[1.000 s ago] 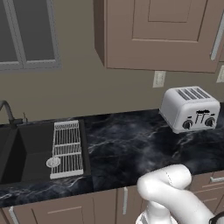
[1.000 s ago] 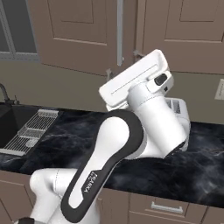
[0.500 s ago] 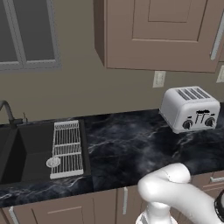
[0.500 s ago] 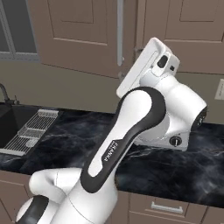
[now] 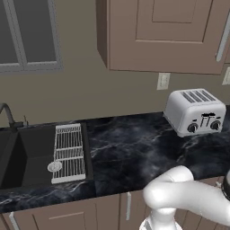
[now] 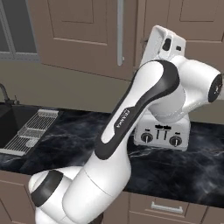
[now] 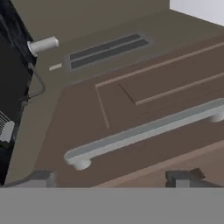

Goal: The dining table condiment station is running low on mustard. Refill the condiment station by opening the cabinet and taking the mustard from the cabinet and placing it on the dining table.

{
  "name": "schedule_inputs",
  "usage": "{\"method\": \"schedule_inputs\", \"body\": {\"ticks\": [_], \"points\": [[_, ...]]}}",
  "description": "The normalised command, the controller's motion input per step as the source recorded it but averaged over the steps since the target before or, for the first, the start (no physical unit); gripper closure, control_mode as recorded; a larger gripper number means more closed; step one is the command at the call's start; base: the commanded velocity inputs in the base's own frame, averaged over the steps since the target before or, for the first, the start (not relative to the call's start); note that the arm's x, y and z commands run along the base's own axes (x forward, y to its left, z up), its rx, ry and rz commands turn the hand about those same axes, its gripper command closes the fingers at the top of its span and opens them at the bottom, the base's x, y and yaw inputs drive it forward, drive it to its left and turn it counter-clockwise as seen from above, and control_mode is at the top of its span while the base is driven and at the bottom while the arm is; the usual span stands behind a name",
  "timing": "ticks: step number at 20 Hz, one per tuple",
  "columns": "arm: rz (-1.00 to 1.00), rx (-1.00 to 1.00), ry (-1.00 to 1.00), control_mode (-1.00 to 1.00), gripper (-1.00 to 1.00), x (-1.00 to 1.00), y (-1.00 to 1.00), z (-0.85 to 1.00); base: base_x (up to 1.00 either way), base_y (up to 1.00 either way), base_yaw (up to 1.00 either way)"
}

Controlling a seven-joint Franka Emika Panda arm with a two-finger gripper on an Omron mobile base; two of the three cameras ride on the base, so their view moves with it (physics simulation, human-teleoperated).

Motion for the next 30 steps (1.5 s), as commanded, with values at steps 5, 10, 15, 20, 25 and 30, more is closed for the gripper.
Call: {"method": "schedule_inputs", "body": {"ticks": [5, 10, 15, 20, 25, 30], "points": [[0.0, -0.03, -0.13, -1.0, -1.0, 0.5, 0.0, 0.0, 0.0, 0.0, 0.0], [0.0, 0.0, -0.14, -1.0, -1.0, 0.5, 0.0, 0.0, 0.0, 0.0, 0.0], [0.0, 0.0, -0.14, -1.0, -1.0, 0.51, 0.0, 0.0, 0.0, 0.0, 0.0], [0.0, 0.0, -0.14, -1.0, -1.0, 0.43, 0.0, 0.0, 0.0, 0.0, 0.0], [0.0, -0.02, -0.18, -1.0, -1.0, 0.18, 0.01, 0.0, 0.0, 0.0, 0.0], [0.07, -0.07, -0.19, -1.0, -1.0, -0.01, 0.26, 0.05, 0.0, 0.0, 0.0]]}}
